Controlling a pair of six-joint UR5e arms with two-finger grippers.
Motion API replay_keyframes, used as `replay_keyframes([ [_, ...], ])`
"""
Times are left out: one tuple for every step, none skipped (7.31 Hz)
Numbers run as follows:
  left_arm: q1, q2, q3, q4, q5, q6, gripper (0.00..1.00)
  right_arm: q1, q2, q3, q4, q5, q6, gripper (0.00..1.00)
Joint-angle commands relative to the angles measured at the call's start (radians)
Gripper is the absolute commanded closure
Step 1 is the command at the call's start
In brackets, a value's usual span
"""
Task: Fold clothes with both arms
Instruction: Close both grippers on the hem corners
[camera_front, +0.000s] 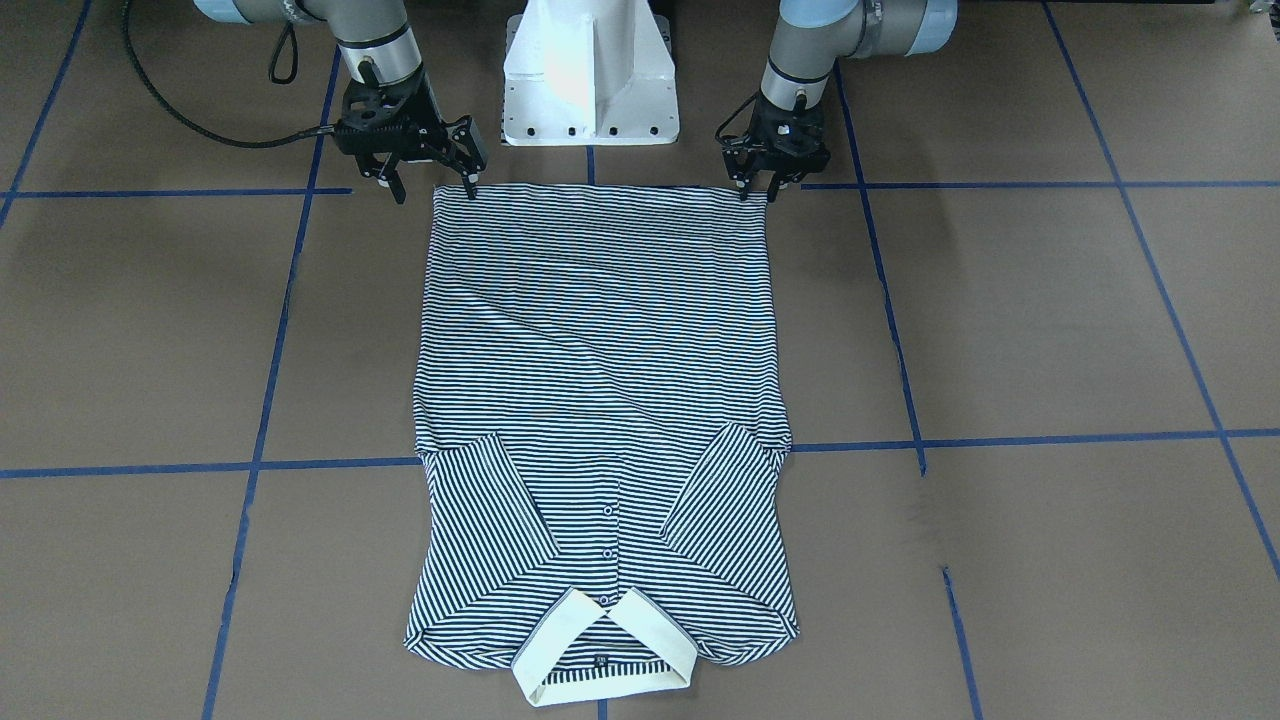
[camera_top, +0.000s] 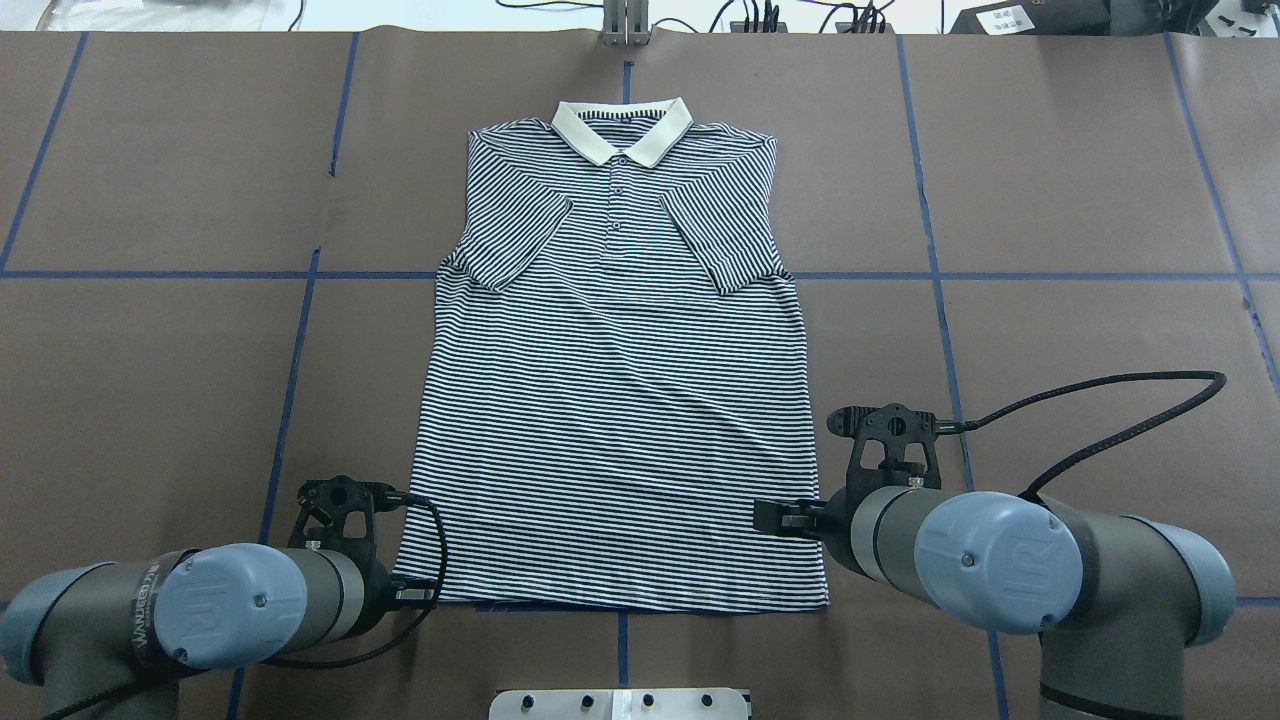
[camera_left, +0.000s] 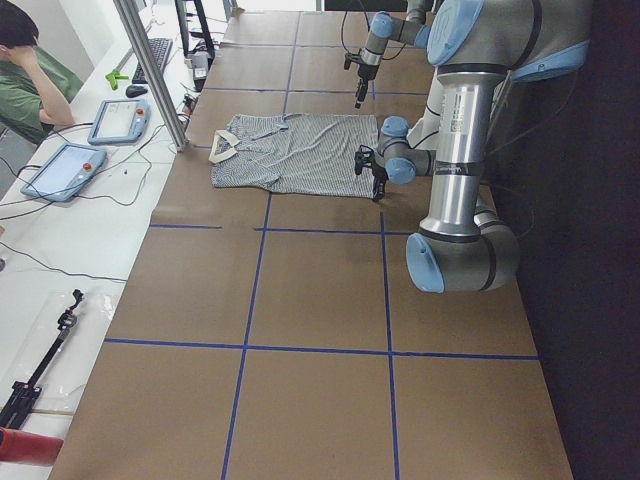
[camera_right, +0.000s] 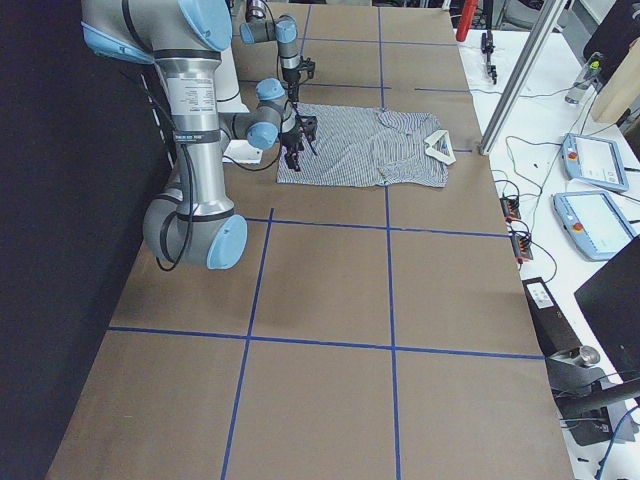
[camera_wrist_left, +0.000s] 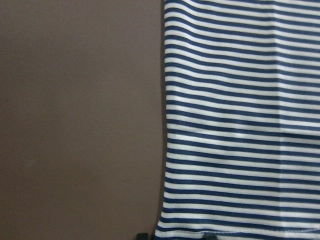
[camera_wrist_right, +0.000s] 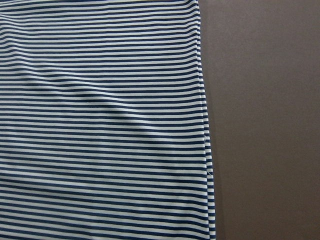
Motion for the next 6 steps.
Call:
replay_keyframes([
  [0.000,-0.002,-0.004,0.000,0.000,-0.001,1.00,0.001,0.000,0.000,0.001,0.000,0.000,0.00],
  [-0.001,-0.002,-0.007,0.000,0.000,-0.001,1.00,-0.001,0.000,0.000,-0.001,-0.002,0.000,0.00],
  [-0.001,-0.001,-0.011,0.002,0.000,-0.001,1.00,-0.001,0.000,0.000,-0.001,-0.002,0.000,0.00],
  [-0.003,0.001,-0.022,0.005,0.000,0.001,1.00,-0.001,0.000,0.000,-0.001,-0.002,0.000,0.00],
  [-0.003,-0.004,-0.028,0.006,-0.002,0.001,1.00,-0.019,0.000,-0.003,-0.001,-0.008,0.036,0.01],
  [-0.001,-0.010,-0.028,0.006,-0.002,0.001,1.00,-0.086,0.000,-0.008,-0.011,-0.079,0.160,0.02],
])
